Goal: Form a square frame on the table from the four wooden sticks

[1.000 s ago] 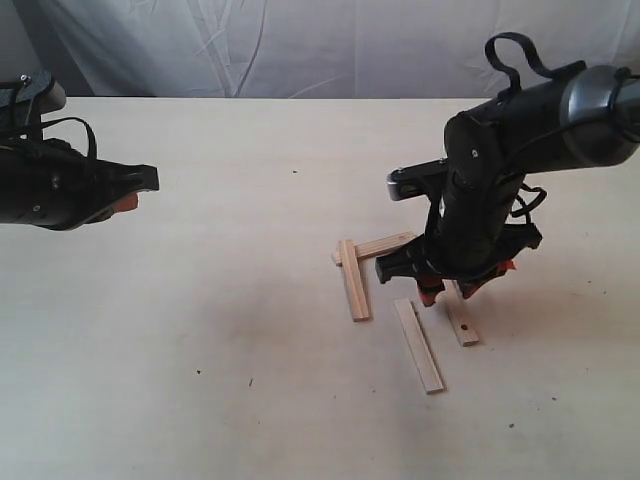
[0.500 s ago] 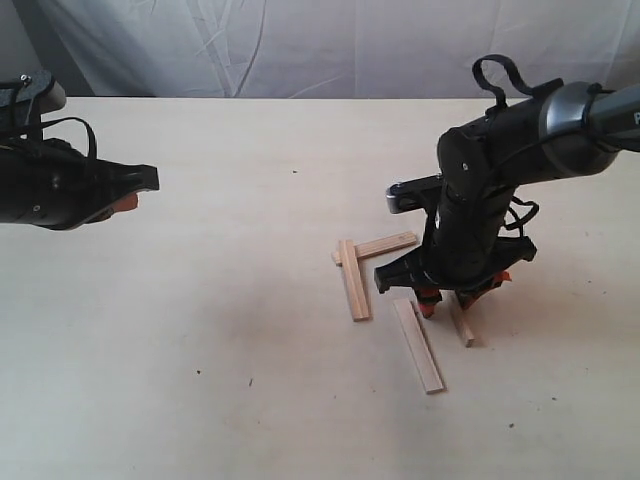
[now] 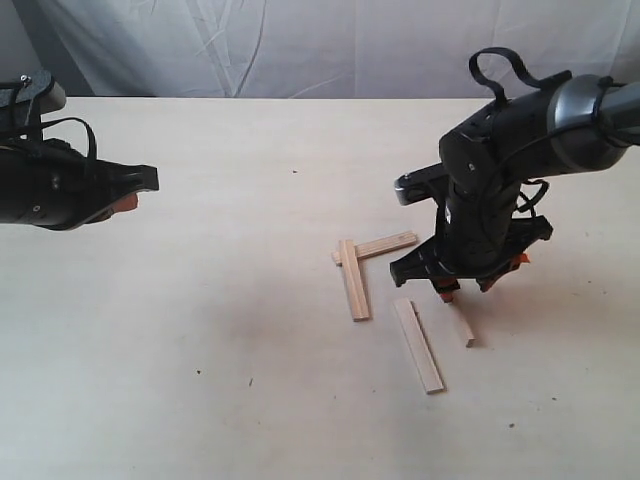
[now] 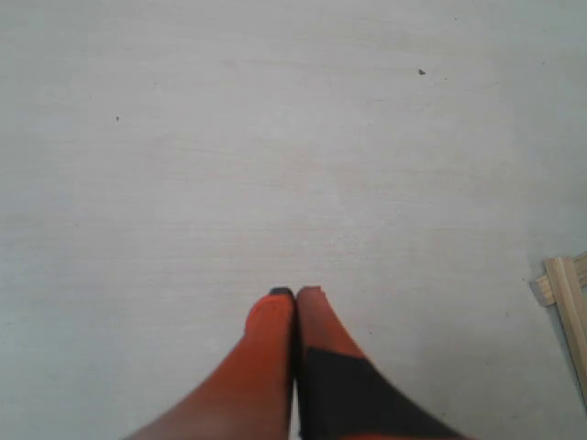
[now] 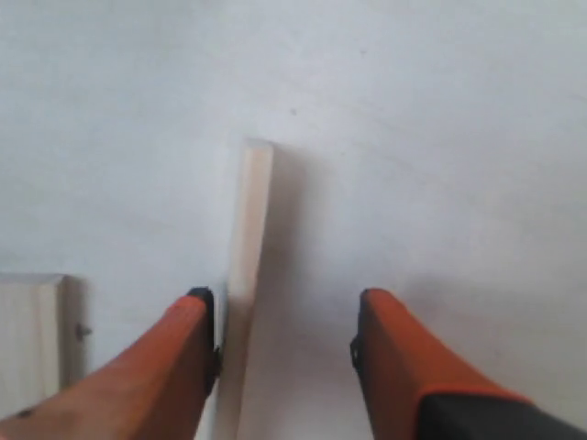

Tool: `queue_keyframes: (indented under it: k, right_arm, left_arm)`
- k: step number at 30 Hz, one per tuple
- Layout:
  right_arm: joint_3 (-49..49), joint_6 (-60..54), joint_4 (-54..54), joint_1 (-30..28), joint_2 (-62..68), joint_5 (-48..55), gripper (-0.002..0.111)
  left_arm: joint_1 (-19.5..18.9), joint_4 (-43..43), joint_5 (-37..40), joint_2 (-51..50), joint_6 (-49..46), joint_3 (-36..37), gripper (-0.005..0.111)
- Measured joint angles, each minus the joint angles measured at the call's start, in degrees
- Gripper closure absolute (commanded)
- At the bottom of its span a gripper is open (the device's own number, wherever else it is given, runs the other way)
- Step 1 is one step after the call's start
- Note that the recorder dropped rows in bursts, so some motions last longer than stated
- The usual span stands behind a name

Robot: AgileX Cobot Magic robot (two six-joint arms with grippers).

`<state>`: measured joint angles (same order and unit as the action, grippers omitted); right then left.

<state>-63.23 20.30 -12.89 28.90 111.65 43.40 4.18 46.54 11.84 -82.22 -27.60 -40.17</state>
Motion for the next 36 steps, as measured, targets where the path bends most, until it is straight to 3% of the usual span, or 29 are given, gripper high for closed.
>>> queue_keyframes:
  k: [15,27,28,29,30,31,36]
  right_arm:
    - [0.00,1.60,-4.62,0.00,-0.15,2.82,0.061]
    - [0.00,2.23,3.29,0.00,0.24,2.33,0.061]
    - [0.00,2.23,3.75,0.00,0.86,2.23,0.063]
    - [0.00,2.23,4.04,0.00,1.36,2.23,0.073]
    - [-0.13,2.23,4.43,0.00,1.86,2.23,0.084]
    - [-0.13,2.23,5.03,0.00,1.86,2.14,0.104]
    - [-0.27,2.23,3.88,0.00,1.13,2.44,0.108]
  left_arm:
    - [0.00,0.00,0.00,0.00,0.00,0.00,0.107]
    - [0.00,0.00,0.62,0.00,0.00,0.00,0.107]
    - [0.00,0.00,0.62,0.00,0.00,0.00,0.107]
    - [0.00,0.00,0.62,0.00,0.00,0.00,0.107]
    - [0.00,0.00,0.83,0.00,0.00,0.00,0.107]
    - [0.00,0.00,0.83,0.00,0.00,0.00,0.107]
    - [0.00,0.00,0.83,0.00,0.00,0.00,0.107]
